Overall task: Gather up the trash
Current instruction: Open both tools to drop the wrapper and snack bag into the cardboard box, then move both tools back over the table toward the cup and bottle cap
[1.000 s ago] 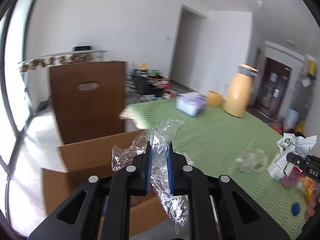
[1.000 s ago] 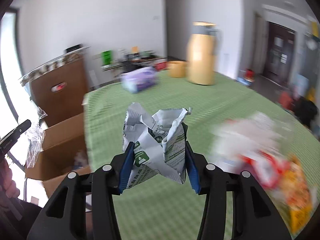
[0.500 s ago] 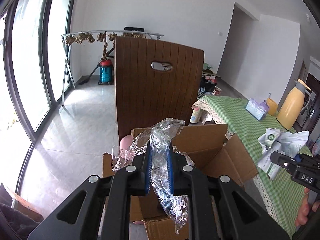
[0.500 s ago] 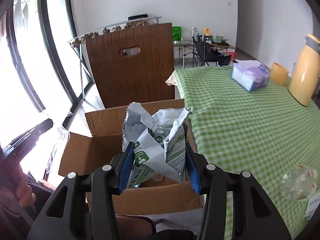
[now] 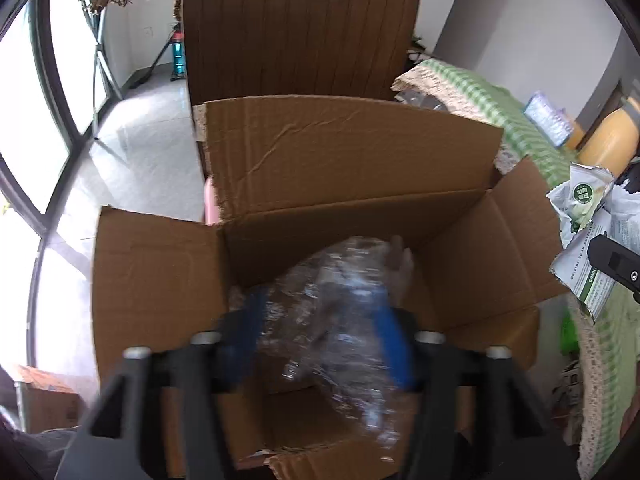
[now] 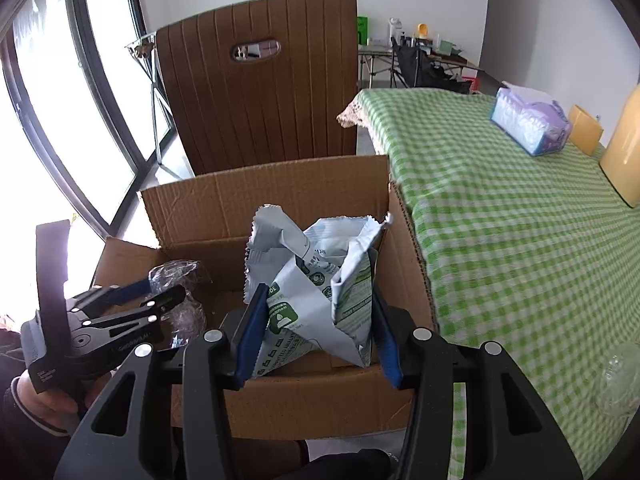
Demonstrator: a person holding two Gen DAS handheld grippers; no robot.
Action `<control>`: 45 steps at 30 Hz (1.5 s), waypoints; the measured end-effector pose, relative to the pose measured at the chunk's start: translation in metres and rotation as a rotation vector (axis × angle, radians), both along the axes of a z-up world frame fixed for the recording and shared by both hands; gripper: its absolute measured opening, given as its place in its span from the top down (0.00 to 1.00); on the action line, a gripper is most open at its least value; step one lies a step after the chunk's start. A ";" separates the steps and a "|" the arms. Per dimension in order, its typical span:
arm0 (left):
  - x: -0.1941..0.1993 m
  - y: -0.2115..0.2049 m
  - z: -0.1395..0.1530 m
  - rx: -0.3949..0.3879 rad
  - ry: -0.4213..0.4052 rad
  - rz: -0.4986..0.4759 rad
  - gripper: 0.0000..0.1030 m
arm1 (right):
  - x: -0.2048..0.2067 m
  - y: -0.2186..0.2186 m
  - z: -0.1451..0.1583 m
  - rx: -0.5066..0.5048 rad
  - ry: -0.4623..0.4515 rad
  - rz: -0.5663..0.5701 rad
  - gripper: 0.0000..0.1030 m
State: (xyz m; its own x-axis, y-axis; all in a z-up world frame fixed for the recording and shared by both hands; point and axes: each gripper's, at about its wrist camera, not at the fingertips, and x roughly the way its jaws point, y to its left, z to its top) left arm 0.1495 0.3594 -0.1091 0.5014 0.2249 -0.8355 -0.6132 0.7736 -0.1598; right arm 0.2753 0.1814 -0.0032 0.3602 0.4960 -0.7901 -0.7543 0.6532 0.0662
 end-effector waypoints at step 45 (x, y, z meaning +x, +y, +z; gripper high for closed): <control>-0.033 -0.053 0.116 0.290 -0.183 0.050 0.07 | -0.018 -0.060 0.045 0.118 -0.109 -0.124 0.30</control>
State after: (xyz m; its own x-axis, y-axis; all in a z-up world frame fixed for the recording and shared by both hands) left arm 0.1169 0.3065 0.0066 0.6192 0.4676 -0.6308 -0.6330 0.7726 -0.0485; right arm 0.2577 0.1211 0.0419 0.5045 0.5294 -0.6820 -0.6752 0.7342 0.0704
